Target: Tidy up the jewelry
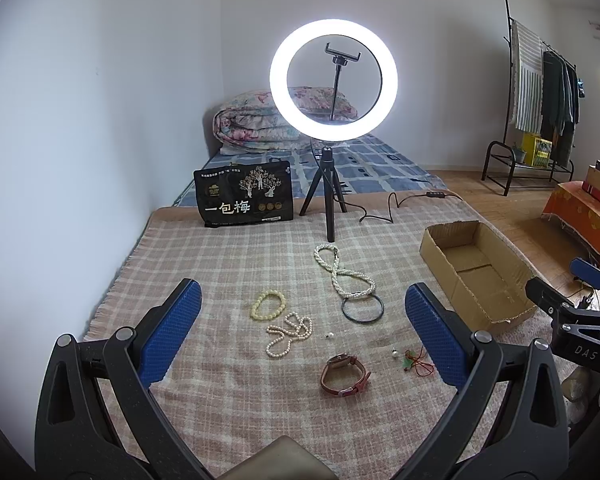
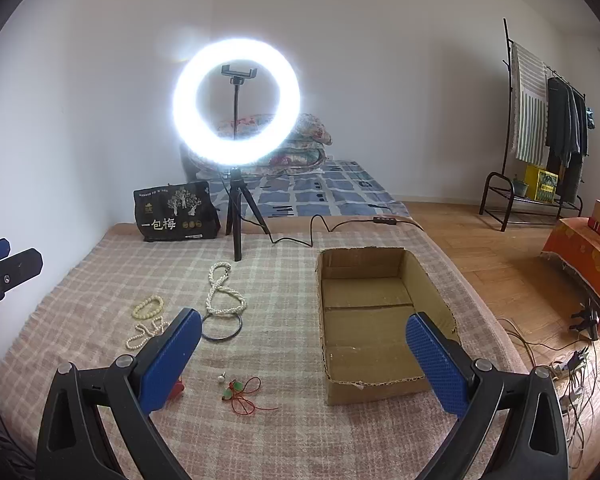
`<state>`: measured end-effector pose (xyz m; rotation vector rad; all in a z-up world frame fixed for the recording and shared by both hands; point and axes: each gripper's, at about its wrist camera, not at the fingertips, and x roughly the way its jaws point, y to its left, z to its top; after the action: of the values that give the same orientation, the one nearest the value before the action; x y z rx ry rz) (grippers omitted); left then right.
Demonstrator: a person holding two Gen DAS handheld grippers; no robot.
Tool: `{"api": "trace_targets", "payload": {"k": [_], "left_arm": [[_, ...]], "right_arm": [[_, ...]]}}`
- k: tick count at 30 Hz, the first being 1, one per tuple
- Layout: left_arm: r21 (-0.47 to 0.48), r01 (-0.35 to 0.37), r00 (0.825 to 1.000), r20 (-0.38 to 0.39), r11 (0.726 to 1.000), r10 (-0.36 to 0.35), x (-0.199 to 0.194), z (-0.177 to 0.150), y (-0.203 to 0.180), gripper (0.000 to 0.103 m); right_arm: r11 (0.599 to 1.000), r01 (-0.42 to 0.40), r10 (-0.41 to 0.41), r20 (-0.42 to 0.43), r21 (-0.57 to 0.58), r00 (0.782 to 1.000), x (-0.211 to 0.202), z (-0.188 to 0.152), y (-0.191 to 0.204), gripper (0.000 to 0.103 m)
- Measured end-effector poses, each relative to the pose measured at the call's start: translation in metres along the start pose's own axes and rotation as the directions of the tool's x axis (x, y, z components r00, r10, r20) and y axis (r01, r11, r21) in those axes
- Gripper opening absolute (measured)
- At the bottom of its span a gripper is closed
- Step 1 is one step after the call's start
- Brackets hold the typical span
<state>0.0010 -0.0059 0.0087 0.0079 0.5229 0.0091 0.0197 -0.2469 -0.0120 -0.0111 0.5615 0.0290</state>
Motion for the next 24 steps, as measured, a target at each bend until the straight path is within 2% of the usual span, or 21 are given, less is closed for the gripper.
{"api": "trace_targets", "payload": {"k": [24], "left_arm": [[0.000, -0.007, 1.000, 0.008, 1.000, 0.007, 0.0026, 0.0083, -0.0013, 0.103]], "right_arm": [[1.000, -0.020, 0.020, -0.002, 0.021, 1.000, 0.0027, 0.0025, 0.0011, 0.103]]}}
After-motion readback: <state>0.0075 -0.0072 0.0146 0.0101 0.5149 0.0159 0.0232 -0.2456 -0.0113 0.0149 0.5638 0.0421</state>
